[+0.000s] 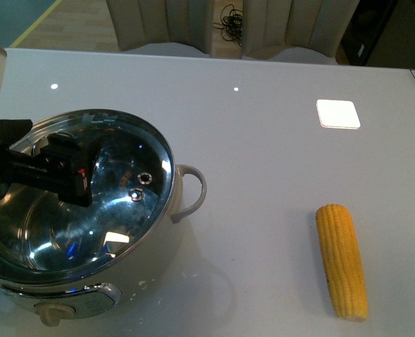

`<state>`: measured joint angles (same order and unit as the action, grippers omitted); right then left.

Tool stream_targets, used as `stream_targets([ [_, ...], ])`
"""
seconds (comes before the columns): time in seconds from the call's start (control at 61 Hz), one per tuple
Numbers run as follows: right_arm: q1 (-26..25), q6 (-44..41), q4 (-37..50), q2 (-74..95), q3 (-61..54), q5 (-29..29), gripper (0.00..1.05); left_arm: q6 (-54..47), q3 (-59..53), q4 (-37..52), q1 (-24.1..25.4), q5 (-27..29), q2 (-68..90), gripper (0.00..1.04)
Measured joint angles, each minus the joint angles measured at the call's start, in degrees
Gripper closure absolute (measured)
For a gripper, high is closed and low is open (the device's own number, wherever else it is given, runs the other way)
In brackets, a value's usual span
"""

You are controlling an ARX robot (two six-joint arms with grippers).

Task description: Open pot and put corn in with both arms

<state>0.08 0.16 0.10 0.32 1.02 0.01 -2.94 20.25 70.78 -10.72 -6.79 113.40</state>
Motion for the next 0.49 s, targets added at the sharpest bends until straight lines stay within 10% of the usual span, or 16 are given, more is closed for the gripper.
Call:
stream_targets([
  [0.492,0.0,0.0,0.0,0.0,0.0,0.0,0.09,-0.7,0.6,1.4,-0.3,1.8,2.3,0.08],
])
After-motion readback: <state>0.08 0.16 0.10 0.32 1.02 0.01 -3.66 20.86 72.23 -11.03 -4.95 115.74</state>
